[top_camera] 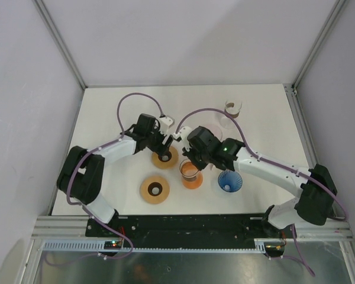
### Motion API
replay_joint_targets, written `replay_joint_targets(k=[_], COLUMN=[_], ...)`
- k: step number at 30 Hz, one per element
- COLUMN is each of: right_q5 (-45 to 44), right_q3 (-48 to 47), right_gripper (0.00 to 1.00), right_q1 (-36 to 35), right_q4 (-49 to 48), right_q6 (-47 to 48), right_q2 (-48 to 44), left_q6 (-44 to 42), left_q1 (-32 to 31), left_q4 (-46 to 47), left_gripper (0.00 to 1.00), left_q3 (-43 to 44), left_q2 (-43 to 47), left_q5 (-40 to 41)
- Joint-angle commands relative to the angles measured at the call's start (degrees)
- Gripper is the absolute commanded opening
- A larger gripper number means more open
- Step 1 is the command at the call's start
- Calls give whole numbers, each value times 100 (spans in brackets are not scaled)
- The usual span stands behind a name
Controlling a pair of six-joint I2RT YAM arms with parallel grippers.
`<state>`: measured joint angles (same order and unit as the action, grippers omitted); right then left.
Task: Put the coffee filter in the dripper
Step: Place the coffee server at the center of the board.
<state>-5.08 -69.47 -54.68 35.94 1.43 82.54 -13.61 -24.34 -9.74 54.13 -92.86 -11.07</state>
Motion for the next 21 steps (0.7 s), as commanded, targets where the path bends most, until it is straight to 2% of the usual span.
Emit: replay_joint_targets(k=[1,7,12,14,18,21], right_q5=[289,722,839,914,977,992], right_q3=[283,647,708,727,730,733], right_gripper=[0,0,0,5,30,40], right_q1=[205,355,448,460,458,450], right_q4=[-811,-1354,-1514,-1589,-1673,-1699], right_q6=[131,89,58,59,46,34], right_q2=[25,162,342,396,485,463], left_q6=[-174,-240,-209,-214,-317,-406], left_q1=[-174,-211,-212,-212,-212,-212], left_q4=[49,49,50,51,49,51], left_gripper=[83,82,76,75,74,74], left_q3=[185,68,140,148,65,-22], left_q2=[-69,-60,-239,-274,-191,-102], left_q5=[137,-64,187,227,262,232])
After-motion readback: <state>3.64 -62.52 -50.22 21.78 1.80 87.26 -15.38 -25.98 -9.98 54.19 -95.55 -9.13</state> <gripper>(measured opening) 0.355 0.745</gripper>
